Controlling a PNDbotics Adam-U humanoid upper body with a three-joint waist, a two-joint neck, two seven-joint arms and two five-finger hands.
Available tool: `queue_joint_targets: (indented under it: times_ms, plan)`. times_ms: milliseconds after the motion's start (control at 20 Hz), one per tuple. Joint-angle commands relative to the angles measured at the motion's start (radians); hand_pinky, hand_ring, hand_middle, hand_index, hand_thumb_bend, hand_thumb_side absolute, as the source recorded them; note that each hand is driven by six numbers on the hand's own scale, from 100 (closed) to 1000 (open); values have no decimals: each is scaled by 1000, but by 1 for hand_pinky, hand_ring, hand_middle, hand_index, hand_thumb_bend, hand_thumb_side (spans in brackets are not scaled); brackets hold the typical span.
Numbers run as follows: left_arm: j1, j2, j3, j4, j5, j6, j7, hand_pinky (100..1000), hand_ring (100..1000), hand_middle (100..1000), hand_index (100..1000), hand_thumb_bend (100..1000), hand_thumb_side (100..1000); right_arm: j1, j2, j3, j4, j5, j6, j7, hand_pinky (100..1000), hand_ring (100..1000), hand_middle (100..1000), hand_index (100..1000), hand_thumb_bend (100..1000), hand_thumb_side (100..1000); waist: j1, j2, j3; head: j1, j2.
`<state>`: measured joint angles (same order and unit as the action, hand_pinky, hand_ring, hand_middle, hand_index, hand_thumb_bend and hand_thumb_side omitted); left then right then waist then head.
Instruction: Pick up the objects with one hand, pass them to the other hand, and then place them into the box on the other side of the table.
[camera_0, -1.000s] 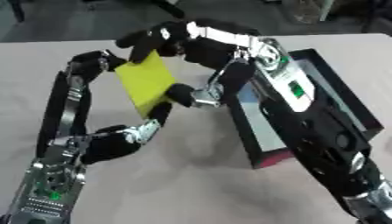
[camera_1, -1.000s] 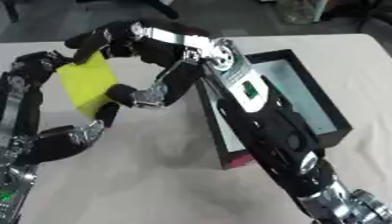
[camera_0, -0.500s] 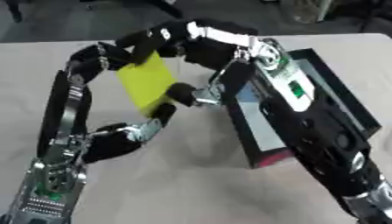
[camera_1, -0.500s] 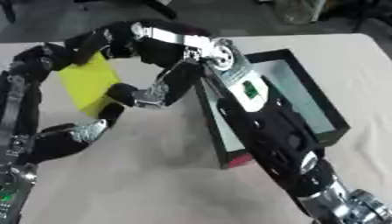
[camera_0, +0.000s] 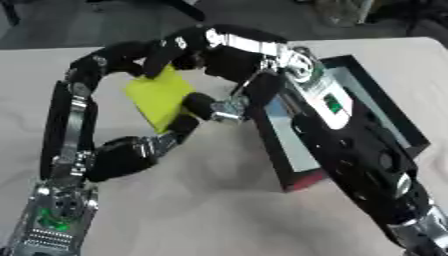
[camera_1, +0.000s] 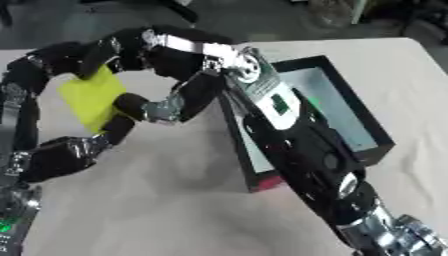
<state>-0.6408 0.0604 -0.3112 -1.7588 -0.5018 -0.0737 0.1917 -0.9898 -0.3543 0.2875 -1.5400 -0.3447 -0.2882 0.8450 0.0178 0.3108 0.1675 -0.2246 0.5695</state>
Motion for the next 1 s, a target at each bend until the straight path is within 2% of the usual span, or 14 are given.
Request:
queue_joint_targets:
  times_ms: [50, 200, 400, 1000]
  plan:
    - [-2, 17, 15, -1, 15, 16, 4, 787, 660, 675, 808, 697, 497, -18, -6, -5, -21, -7, -2, -4, 866, 1000, 308, 763, 100, 213, 7, -81, 1, -7, -1]
    - [2, 20, 18, 0, 26, 23, 4, 790, 662, 676, 808, 714, 536, -18, -7, -7, -21, -9, 3, -9, 866, 1000, 308, 761, 100, 208, 8, -82, 2, -10, 0]
    - [7, 30, 19, -4, 55, 12, 0, 794, 671, 680, 809, 779, 625, -18, -11, -12, -21, -12, 7, -23, 865, 1000, 307, 756, 100, 201, 10, -84, 2, -16, 3]
    - [37, 85, 40, -23, 127, 5, 9, 797, 676, 679, 808, 765, 620, -16, -26, -28, -18, -12, 21, -60, 864, 1000, 308, 750, 100, 184, 18, -90, 1, -38, 11]
